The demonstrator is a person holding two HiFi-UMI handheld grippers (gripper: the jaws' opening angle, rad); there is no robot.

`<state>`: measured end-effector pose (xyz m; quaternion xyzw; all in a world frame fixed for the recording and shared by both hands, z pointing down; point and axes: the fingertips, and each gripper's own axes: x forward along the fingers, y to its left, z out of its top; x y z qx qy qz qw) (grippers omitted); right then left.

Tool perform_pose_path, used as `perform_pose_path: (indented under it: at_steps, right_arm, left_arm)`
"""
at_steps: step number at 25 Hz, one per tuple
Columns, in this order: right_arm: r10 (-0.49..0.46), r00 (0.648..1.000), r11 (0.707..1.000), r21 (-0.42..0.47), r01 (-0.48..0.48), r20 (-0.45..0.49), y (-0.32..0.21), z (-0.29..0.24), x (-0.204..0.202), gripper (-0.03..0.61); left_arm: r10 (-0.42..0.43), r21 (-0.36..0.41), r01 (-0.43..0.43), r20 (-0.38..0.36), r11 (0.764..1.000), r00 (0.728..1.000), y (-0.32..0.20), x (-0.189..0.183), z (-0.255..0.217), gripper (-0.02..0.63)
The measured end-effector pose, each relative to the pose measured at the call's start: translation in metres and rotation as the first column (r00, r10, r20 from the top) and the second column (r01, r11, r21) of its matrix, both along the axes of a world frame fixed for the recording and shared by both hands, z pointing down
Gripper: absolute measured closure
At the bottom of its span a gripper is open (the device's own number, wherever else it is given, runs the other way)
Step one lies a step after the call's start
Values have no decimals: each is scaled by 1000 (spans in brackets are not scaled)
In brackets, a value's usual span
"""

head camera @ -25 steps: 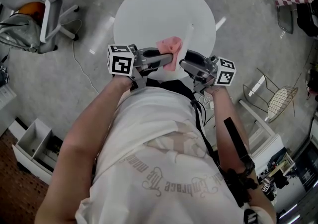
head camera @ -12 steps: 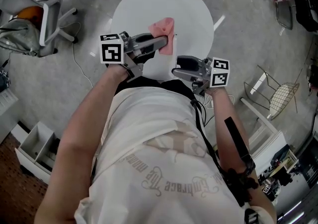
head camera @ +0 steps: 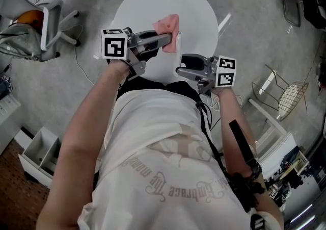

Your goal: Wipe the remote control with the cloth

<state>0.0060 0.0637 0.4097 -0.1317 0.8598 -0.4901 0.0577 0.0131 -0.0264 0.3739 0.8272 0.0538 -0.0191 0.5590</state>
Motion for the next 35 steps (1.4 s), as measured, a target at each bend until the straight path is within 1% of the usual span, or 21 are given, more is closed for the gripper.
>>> perform_pose_path:
  at_steps: [4, 6, 11, 16, 18, 22, 25, 27, 31, 35]
  right_arm:
    - [71, 997, 997, 7, -71, 18, -14, -5, 11, 347]
    - [105, 994, 994, 8, -105, 22, -22, -6, 16, 347]
    - [183, 982, 983, -6, -182, 53, -33, -7, 28, 347]
    - [270, 956, 963, -34, -267, 113, -41, -9, 37, 346]
    - [295, 949, 955, -48, -291, 115, -44, -6, 39, 346]
    - [354, 931, 934, -84, -347, 93, -53, 6, 49, 346]
    - [392, 919, 914, -122, -386, 29, -62, 25, 58, 345]
    - [390, 919, 907, -146, -394, -59, -64, 43, 63, 347]
    - [327, 918, 908, -195, -371, -225, -63, 79, 68, 347]
    - [256, 892, 888, -275, -370, -373, -64, 116, 63, 346]
  left_arm:
    - [63, 7, -64, 55, 998, 996, 20, 9, 11, 594]
    - [82, 4, -83, 71, 997, 994, 27, 12, 15, 594]
    - [89, -23, -88, 97, 996, 991, 38, 14, 26, 594]
    - [108, -57, -101, 120, 993, 987, 55, 10, 37, 594]
    - [105, -67, -96, 137, 993, 985, 60, 8, 43, 594]
    - [105, -63, -95, 193, 994, 976, 70, 6, 59, 594]
    - [93, -51, -83, 246, 995, 965, 72, 2, 73, 594]
    - [74, -47, -63, 276, 997, 958, 72, -3, 81, 594]
    - [23, -48, -8, 311, 999, 950, 70, -15, 87, 594]
    - [-24, -53, 45, 338, 998, 941, 62, -35, 96, 594]
